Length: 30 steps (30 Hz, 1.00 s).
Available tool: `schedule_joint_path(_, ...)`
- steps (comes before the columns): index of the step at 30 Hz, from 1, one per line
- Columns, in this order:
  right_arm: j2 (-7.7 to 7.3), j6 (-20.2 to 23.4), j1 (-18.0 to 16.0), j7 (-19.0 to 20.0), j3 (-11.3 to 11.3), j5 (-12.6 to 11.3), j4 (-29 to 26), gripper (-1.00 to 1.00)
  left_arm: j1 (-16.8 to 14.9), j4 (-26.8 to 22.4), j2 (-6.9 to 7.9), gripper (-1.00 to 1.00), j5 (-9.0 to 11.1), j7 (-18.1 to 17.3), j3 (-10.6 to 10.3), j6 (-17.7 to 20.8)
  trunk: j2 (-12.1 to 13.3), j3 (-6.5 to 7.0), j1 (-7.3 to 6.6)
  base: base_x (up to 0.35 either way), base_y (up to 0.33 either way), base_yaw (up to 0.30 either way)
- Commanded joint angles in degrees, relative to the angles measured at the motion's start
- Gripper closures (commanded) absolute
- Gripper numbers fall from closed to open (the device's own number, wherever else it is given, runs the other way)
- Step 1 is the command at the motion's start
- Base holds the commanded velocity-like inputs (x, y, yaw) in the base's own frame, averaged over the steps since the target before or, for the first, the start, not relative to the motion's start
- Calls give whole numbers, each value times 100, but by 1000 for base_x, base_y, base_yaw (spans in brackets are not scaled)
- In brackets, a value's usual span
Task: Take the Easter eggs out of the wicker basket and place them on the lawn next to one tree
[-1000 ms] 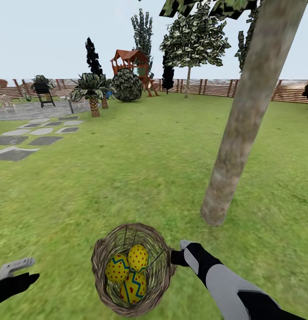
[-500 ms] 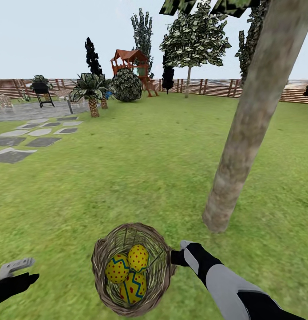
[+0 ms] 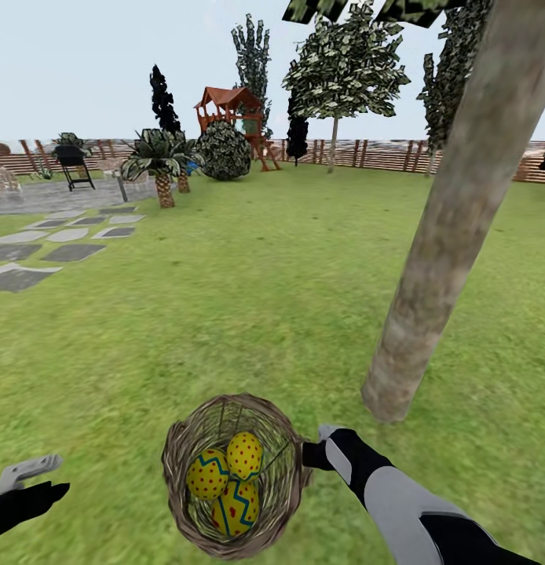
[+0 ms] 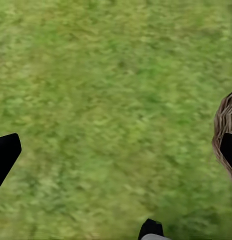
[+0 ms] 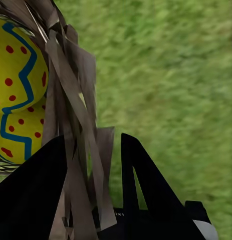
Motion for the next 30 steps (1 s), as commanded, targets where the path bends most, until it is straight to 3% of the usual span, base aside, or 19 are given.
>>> schedule_joint_path(1, 5, 24, -4, -24, -66, -92, -13, 100, -5, -5, 1, -100, 45, 24, 3, 29, -13, -12, 6, 222, 0, 0)
schedule_joint_path(17, 5, 24, -4, -24, -66, -92, -13, 100, -5, -6, 1, -100, 44, 24, 3, 29, -13, -12, 6, 219, 2, 0)
schedule_joint_path(30, 5, 24, -4, -24, -66, -92, -13, 100, -5, -5, 1, -100, 46, 24, 3, 29, -13, -12, 6, 206, 98, 0)
